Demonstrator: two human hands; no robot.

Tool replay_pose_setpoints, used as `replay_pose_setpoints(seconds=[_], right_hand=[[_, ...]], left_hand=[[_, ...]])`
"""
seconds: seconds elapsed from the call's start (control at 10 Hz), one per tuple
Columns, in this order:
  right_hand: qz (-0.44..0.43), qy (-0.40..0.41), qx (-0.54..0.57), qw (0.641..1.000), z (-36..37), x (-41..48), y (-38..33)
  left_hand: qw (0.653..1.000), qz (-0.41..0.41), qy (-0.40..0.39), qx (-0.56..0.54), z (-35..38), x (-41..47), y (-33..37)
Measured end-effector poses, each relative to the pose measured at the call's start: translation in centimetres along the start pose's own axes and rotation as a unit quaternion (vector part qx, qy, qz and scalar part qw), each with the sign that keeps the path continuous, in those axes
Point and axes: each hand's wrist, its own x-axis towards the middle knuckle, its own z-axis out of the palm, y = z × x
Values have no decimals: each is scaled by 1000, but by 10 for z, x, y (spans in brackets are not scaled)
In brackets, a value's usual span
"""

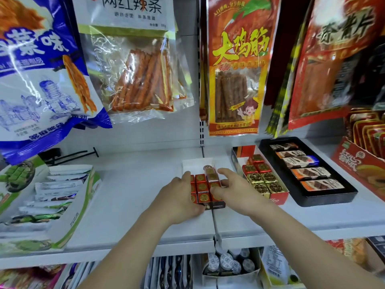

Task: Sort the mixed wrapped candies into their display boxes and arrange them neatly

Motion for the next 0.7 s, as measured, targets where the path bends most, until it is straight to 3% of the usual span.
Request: replay_pose_setpoints(seconds=[0.4,0.7], right_hand=[[-18,-5,-19,1000,-7,-26,8],[-39,-4,-61,997,-17,-34,18]], left_hand=[[1000,-18,-8,20,0,4,7],[996,-57,-50,-38,-20,-6,20]])
